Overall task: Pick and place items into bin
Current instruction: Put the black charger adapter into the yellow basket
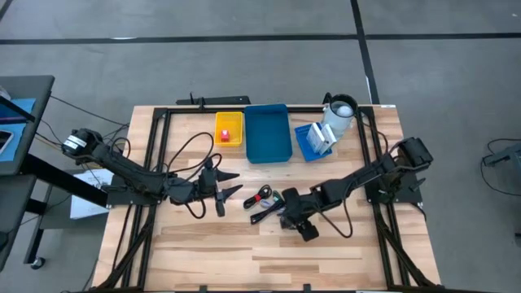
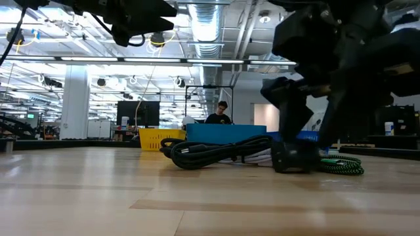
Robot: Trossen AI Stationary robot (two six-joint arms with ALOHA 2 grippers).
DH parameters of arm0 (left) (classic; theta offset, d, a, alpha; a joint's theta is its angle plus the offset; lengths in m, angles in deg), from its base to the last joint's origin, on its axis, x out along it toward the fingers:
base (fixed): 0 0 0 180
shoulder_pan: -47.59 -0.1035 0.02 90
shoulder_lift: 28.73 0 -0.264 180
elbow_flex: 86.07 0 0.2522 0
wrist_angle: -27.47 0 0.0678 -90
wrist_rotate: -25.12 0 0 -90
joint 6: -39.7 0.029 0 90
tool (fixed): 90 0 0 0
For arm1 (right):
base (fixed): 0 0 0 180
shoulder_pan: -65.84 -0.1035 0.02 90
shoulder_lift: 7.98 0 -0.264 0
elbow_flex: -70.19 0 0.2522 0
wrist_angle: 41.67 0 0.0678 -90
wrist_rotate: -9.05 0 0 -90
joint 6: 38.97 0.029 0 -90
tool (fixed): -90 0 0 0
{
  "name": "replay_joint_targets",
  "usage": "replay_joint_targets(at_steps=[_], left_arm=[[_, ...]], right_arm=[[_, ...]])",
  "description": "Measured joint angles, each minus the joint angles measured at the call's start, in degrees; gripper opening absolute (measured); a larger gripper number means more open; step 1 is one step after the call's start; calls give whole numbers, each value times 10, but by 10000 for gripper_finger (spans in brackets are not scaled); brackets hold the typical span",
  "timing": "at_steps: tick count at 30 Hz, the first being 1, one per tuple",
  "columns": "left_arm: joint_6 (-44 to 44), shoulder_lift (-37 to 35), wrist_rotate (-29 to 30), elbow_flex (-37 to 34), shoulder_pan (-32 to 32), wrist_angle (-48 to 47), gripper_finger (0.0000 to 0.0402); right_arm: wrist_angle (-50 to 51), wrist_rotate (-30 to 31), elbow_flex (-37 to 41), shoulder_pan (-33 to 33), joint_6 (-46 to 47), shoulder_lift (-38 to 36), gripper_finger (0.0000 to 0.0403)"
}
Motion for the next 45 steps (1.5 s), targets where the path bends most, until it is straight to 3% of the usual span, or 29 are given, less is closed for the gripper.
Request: replay_joint_targets(at_steps=[36,45], left_arm=[[-4,0,-15,0,0,8,163],[-5,0,-15,0,0,8,163]], right_arm=[[-10,-29,-1,14,-3,21,254],[-11,-34,0,14,-6,28,192]])
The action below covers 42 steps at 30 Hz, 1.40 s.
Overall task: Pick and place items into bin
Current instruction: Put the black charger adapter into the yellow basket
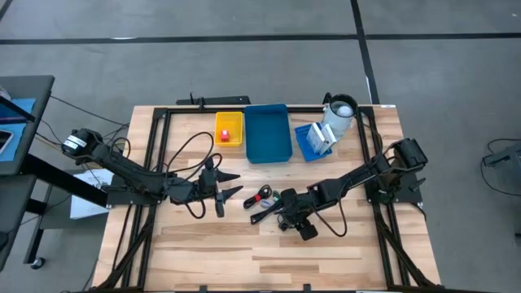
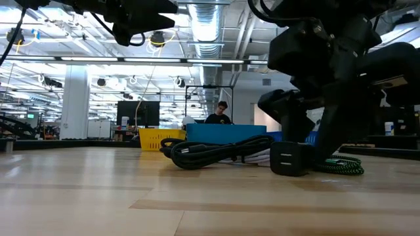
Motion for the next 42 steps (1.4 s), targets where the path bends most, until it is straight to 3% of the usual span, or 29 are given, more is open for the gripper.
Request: replay_joint_targets(at_steps=[6,11,21,32,42], left_arm=[[0,0,0,0,0,0,163],[0,0,0,0,0,0,163],[0,0,0,0,0,0,163],[0,0,0,0,0,0,163],[0,0,0,0,0,0,163]], right_arm=[[-1,-6,0,0,-9,0,127],[-1,-7,0,0,-12,0,97],[-1,-8,0,0,-12,0,91],[-3,-9,0,0,-12,0,43],[-5,-9,0,0,-13,0,40]])
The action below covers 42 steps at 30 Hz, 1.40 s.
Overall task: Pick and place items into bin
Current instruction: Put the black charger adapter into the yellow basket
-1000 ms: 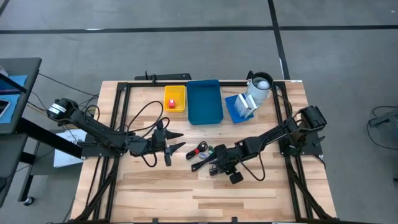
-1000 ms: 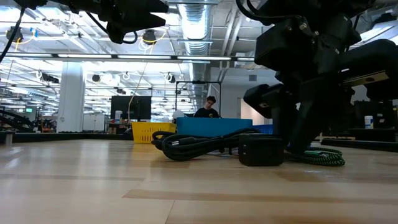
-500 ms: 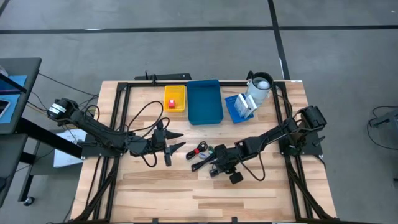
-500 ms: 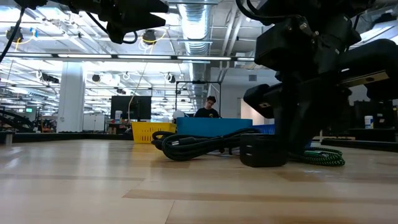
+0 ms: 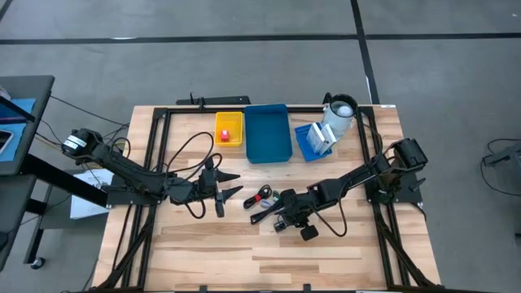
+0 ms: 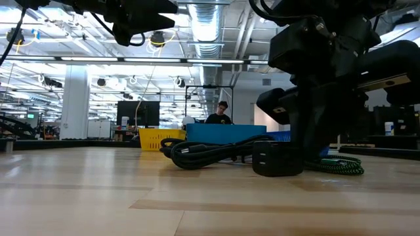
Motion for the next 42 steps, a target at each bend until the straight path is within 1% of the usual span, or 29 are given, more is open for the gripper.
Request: replay_joint_targets(at_steps=[7,18,22,26,29,32,37,42], left_arm=[[0,0,0,0,0,0,163],[0,0,0,0,0,-15,163],[0,0,0,0,-1,-18,163],[27,0,0,0,-10,-18,163],[29,0,-1,0,-23,-18,163],[40,0,-11,0,-34,-18,163],[67,3,-12,0,-43,-23,164],[67,3,-14,0,-44,-55,180]], right_arm=[[18,0,-15,0,-1,0,38],[110,6,-82,0,-30,0,36],[156,23,-113,0,-44,0,36],[202,45,-152,0,-66,0,35],[235,64,-182,0,-77,0,35],[269,78,-210,0,-88,0,35],[312,97,-250,0,-104,0,35],[348,108,-287,7,-119,0,34]])
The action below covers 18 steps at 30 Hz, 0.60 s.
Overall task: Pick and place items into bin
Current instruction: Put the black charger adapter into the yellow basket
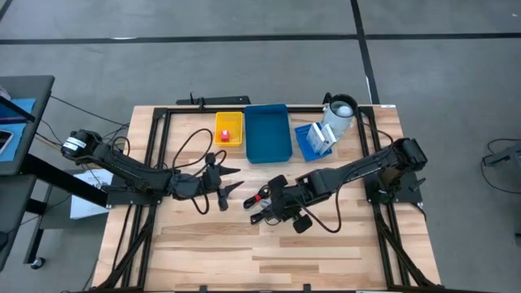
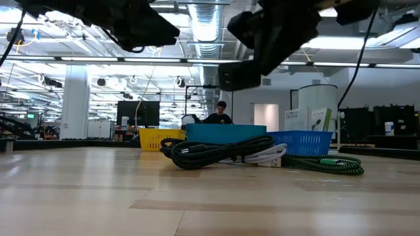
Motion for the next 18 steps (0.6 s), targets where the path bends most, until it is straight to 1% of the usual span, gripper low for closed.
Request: replay_joint_targets(at_steps=[5,8,13,18], left_arm=[[-2,11,-2,0,0,-16,207],[-2,30,-25,0,0,-7,219],[-3,71,-46,0,0,20,224],[6,115,-57,0,0,75,225]], right_arm=[[36,6,-35,11,-11,0,35],[54,22,-56,19,-20,0,35],[88,31,-93,33,-30,0,33],[112,31,-122,49,-43,0,34]])
